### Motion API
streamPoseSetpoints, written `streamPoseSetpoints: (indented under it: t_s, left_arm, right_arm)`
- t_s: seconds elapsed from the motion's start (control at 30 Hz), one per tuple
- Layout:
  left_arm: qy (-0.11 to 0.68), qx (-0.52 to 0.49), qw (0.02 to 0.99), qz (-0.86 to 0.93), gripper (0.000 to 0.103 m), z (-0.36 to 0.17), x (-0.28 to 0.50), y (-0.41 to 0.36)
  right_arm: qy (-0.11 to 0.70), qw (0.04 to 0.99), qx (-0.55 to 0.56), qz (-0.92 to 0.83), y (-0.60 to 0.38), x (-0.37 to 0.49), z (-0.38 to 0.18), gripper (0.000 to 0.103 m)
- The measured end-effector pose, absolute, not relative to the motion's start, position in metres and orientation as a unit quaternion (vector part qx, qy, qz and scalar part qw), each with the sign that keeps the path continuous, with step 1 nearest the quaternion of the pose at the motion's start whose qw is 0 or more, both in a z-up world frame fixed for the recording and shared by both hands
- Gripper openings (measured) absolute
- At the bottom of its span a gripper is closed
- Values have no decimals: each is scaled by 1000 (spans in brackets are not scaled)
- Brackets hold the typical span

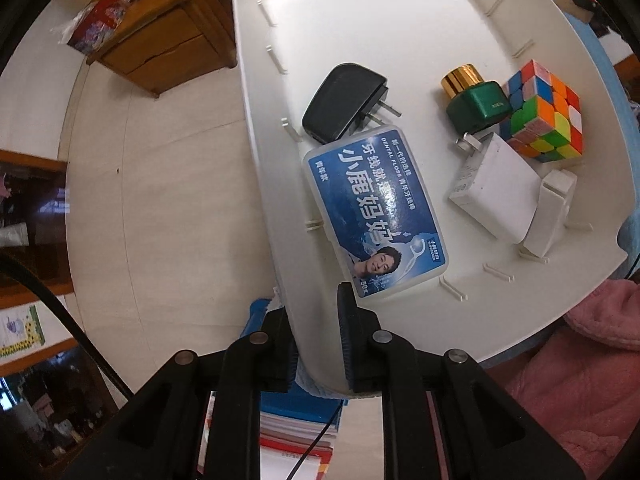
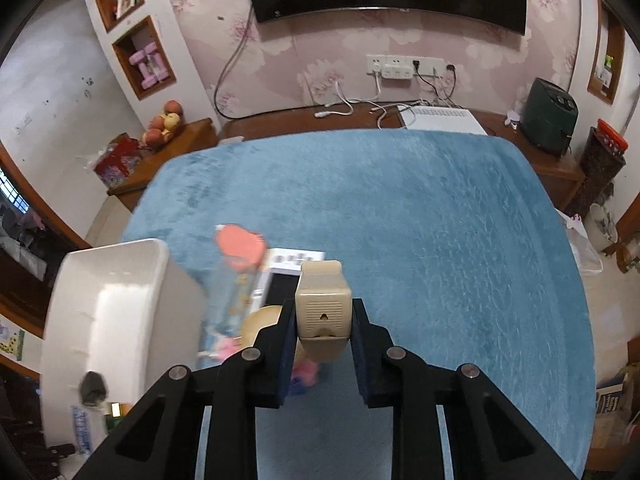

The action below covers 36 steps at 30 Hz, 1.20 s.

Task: Organize rigid objects
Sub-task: 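Lift the beige block with the right gripper, then carry the beige block into the tray and open the right gripper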

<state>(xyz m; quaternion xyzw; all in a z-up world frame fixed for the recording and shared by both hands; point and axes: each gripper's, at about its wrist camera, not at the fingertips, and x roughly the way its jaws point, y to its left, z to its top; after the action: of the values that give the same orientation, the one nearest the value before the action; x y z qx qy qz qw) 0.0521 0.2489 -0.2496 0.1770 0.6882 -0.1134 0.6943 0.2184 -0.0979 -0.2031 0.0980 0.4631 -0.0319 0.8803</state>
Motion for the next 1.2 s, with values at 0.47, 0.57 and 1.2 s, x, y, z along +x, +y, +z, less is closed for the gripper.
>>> streamPoseSetpoints:
  t_s: [0.47, 0.57, 1.2]
  left_arm:
    - [664, 185, 705, -166, 17, -242, 50, 248]
    - [661, 183, 706, -176, 17, -241, 51, 251]
    - [652, 186, 703, -216, 17, -246, 54, 262]
  right_arm:
    - [458, 883, 100, -7, -3, 177, -145, 25]
    - [462, 882, 95, 1, 24, 172, -143, 25]
    - [505, 847, 164, 31, 112, 158, -167, 29]
